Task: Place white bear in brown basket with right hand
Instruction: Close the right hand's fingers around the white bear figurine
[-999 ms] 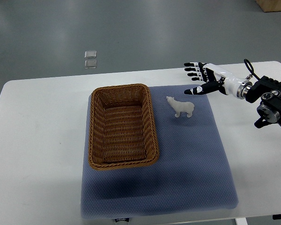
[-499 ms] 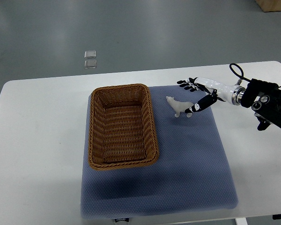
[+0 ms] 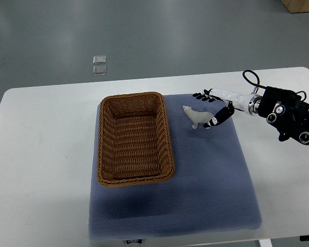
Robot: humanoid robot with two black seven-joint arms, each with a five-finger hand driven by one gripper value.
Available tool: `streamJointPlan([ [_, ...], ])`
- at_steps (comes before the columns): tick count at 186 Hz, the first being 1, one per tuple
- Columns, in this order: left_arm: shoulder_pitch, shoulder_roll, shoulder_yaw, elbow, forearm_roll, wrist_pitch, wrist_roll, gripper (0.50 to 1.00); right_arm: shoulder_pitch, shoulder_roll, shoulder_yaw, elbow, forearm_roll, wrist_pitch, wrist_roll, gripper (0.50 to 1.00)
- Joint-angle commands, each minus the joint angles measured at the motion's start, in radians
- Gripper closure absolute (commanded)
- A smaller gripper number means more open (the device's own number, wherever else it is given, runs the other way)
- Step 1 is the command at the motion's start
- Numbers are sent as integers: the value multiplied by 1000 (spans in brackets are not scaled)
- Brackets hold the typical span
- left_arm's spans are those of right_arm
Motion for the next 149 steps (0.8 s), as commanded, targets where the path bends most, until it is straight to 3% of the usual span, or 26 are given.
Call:
streamJointPlan([
  [1,0,0,0,0,0,0,0,500,2,3,-5,-3,-3,-6,0,593],
  [25,0,0,0,0,0,0,0,500,8,12,-8,-3,-11,-5,0,607],
  [44,0,0,0,0,0,0,0,500,14,13,-28,-3,-11,-6,0,691],
  [62,0,0,0,0,0,0,0,500,17,13,-32,-3,-11,-6,1,718],
  [84,0,0,0,0,0,0,0,500,20,13,-35,-3,-18,-6,1,824],
  [112,0,0,0,0,0,0,0,500,20,13,-35,-2,-37,-6,4,999],
  [149,0,0,0,0,0,0,0,500,23,10,-34,4,-38,-5,21,1000],
])
